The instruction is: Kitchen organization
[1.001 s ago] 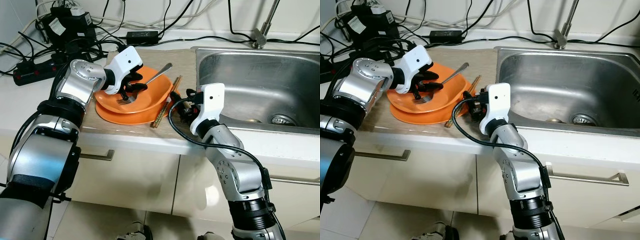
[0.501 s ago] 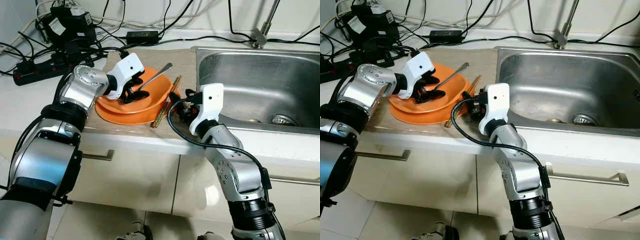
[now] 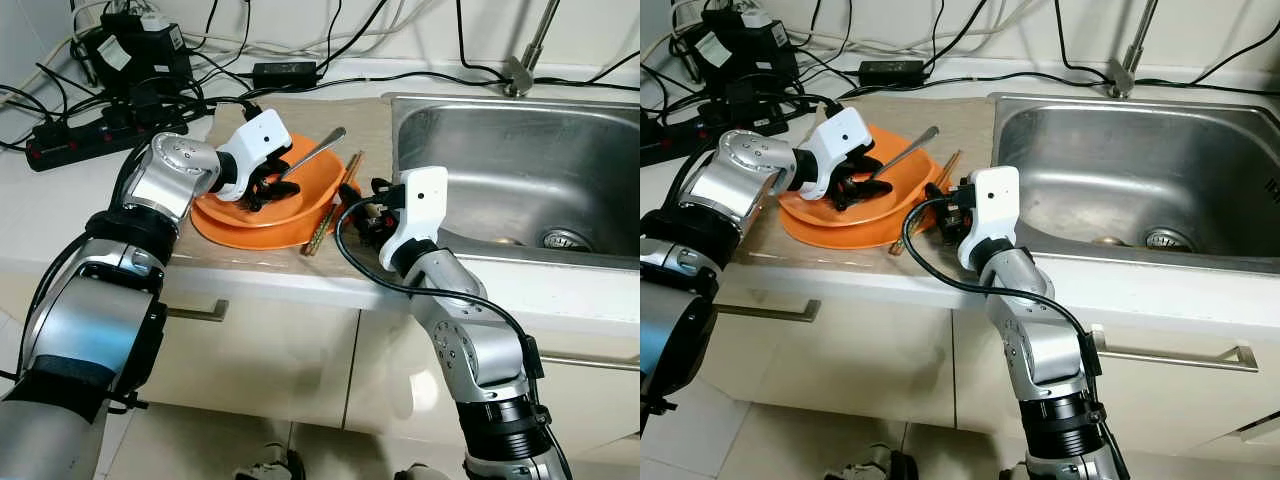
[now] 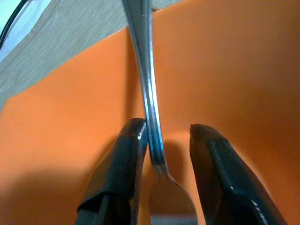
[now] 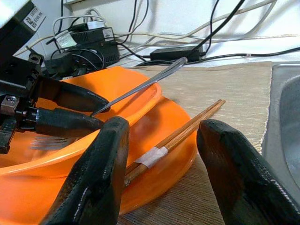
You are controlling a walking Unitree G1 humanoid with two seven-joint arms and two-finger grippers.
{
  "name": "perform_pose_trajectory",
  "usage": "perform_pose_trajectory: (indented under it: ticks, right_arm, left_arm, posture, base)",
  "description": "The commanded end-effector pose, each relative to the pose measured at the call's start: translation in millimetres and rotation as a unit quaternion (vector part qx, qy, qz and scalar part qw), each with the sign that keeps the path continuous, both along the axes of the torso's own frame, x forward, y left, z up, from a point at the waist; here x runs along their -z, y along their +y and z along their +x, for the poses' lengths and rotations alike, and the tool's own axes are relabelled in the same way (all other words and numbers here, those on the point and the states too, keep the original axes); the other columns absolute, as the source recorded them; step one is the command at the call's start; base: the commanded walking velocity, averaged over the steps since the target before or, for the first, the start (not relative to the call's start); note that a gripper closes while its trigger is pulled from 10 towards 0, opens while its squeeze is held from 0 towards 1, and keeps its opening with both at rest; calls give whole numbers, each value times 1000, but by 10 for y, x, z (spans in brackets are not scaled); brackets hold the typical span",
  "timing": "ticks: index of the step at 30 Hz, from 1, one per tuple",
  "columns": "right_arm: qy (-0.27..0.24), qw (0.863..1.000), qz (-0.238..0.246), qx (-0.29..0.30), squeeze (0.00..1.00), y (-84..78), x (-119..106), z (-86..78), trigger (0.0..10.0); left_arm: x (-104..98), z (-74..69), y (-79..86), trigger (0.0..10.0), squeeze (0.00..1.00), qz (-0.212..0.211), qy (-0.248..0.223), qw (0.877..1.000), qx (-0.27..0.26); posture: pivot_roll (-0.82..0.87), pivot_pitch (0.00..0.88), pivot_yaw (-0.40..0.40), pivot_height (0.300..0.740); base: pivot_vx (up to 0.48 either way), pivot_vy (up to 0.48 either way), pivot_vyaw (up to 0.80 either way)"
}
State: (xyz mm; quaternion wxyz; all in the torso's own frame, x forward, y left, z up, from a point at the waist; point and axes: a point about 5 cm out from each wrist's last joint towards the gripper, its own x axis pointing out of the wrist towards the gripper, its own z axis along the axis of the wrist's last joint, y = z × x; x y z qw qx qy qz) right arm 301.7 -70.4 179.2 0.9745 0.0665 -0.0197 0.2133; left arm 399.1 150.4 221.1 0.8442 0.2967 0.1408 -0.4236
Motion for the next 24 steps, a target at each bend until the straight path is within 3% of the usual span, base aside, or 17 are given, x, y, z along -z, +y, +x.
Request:
perform_pose_trajectory:
  ticks: [1,24]
  right_arm:
    - [1,1000,-3,0,0,0,-8,-25,10000]
    - [4,1000,-2,-1,0,13,1,-26,10000]
  left_arm:
    - [3,-8,31,0,0,1,-3,1000,3]
    - [-262,31,120,0,0,-26,-42,999,-12]
  posture:
    - [-41,17,63,707]
    - [-32,28,64,707]
  base:
    - [0,0,0]
    - [0,0,0]
